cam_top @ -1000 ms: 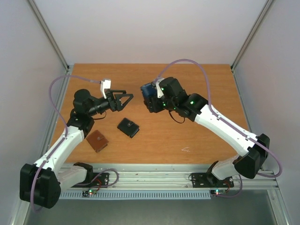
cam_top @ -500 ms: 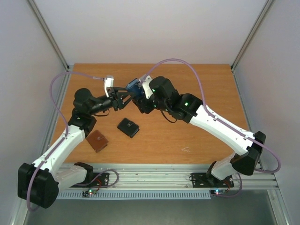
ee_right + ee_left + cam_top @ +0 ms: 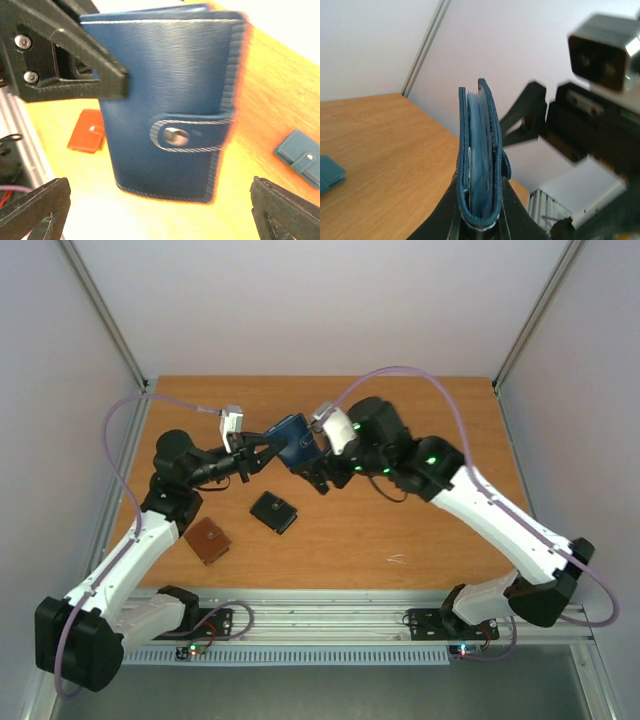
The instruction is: Take the credit cards out of the card holder
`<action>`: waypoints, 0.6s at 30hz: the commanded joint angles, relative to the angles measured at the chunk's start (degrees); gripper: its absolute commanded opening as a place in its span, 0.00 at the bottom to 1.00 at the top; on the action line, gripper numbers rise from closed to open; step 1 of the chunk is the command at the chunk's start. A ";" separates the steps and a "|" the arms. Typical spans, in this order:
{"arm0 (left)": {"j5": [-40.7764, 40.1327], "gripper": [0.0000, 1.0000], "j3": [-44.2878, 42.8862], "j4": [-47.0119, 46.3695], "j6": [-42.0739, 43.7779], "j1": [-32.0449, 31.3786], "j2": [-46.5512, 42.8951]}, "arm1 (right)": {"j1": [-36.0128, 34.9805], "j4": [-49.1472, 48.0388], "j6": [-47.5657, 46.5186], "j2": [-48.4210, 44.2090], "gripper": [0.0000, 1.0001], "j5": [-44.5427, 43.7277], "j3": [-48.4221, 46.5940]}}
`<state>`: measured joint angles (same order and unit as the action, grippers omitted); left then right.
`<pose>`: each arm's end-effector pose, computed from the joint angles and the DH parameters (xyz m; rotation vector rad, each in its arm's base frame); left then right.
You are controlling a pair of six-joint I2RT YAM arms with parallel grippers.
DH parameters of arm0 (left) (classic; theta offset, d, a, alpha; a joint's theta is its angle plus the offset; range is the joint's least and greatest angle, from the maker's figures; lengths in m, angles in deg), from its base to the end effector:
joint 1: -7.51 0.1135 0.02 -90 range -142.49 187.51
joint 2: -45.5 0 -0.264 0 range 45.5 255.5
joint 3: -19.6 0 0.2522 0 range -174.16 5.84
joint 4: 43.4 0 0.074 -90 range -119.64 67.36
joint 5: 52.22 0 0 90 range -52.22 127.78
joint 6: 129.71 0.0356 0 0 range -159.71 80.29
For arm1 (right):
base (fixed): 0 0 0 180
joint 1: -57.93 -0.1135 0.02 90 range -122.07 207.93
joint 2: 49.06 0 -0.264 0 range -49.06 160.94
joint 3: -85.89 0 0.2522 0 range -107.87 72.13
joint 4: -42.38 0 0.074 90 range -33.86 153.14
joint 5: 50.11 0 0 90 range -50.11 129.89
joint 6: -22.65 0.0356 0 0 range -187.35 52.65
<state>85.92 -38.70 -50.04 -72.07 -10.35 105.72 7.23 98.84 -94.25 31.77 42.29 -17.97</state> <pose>0.2187 -0.0983 0.3422 0.5331 1.5816 -1.2994 0.1898 0.2342 0.4124 -1.3771 1.6738 0.2849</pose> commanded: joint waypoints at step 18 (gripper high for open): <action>19.95 0.00 -3.01 5.36 24.98 -2.00 -4.67 | 11.24 21.29 -10.09 6.08 0.73 42.35 -18.03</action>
<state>102.43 -39.48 -42.68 -48.40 -12.12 102.56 18.51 116.89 -102.57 37.26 80.71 -33.75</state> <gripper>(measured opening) 0.104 0.758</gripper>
